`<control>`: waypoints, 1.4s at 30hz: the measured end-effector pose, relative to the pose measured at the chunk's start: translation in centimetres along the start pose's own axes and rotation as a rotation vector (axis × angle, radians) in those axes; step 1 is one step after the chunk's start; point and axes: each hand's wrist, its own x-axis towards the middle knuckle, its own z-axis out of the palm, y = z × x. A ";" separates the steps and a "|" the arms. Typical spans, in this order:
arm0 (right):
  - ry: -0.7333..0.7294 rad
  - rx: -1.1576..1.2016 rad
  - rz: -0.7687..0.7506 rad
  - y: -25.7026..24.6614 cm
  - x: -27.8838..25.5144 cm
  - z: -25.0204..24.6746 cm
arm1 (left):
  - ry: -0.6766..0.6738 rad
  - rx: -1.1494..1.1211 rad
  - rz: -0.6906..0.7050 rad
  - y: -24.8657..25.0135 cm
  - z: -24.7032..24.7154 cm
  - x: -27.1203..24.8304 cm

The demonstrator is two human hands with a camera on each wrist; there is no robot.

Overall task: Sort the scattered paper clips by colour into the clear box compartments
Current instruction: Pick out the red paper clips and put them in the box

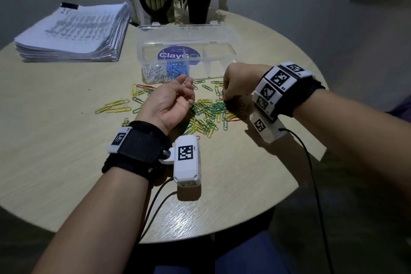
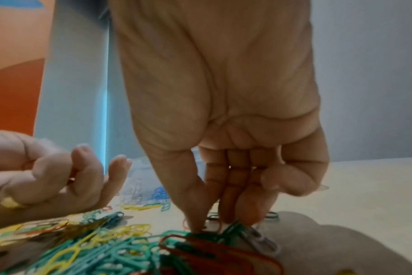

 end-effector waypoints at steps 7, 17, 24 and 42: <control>-0.014 0.218 -0.021 1.2 -1.7 -0.8 | -0.010 -0.044 -0.050 0.1 -0.1 0.1; 0.108 0.077 0.034 0.9 -0.9 0.9 | -0.021 -0.008 -0.109 0.0 -0.3 -0.5; 0.029 0.104 0.059 1.0 -0.4 0.5 | 0.009 -0.005 -0.113 0.2 -0.3 -0.3; -0.052 0.030 -0.047 2.3 -2.7 0.6 | 0.007 -0.007 -0.107 0.4 -0.6 0.1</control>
